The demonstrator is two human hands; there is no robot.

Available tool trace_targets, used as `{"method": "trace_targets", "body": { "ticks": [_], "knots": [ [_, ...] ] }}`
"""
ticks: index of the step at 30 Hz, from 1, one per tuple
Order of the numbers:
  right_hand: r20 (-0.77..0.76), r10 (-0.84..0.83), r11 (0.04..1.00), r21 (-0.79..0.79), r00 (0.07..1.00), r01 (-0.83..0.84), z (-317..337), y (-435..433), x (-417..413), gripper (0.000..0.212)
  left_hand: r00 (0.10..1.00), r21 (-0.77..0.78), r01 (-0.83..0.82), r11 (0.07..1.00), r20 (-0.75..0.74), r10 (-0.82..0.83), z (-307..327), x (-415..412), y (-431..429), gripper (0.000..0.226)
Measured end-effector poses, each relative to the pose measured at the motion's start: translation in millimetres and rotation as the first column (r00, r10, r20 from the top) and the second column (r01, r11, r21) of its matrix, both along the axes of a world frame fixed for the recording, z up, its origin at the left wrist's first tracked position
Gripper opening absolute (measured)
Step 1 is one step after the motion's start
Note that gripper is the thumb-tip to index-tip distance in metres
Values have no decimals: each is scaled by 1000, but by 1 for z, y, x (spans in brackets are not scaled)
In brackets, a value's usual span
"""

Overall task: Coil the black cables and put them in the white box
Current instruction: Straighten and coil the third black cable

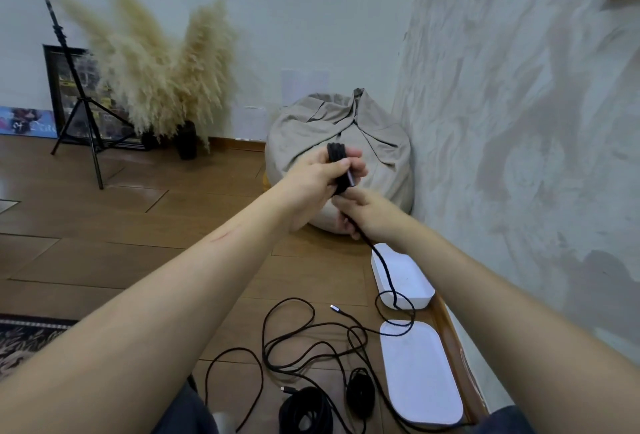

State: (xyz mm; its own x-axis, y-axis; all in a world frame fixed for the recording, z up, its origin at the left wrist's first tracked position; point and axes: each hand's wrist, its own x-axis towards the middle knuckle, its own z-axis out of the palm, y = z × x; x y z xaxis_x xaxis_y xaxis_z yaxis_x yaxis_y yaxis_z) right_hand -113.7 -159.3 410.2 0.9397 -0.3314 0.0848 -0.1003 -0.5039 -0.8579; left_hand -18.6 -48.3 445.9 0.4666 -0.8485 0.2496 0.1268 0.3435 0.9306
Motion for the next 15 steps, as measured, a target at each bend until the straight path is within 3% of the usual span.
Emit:
{"method": "trace_targets", "body": {
  "ticks": [3, 6, 9, 11, 15],
  "knots": [
    [-68, 63, 978, -195, 996, -75, 4, 17, 9, 22, 962, 27, -255, 967, 109, 251, -16, 14, -5, 18],
    [-75, 36, 938, -341, 997, -59, 11, 15, 13, 26, 873, 77, -406, 911, 327, 361, -21, 16, -3, 19],
    [-95, 63, 925, -368, 993, -94, 22, 7, 7, 26, 749, 133, -490, 862, 569, 338, -32, 17, -1, 20],
    [-105, 79, 945, -310, 991, -108, 28, 0, -1, 23, 710, 185, -488, 853, 653, 264, -41, 21, 0, 18],
    [-19, 46, 980, -194, 999, -48, 33, -18, -14, 25, 920, 300, -194, 934, 386, 67, -39, 13, -1, 24]
  ]
}}
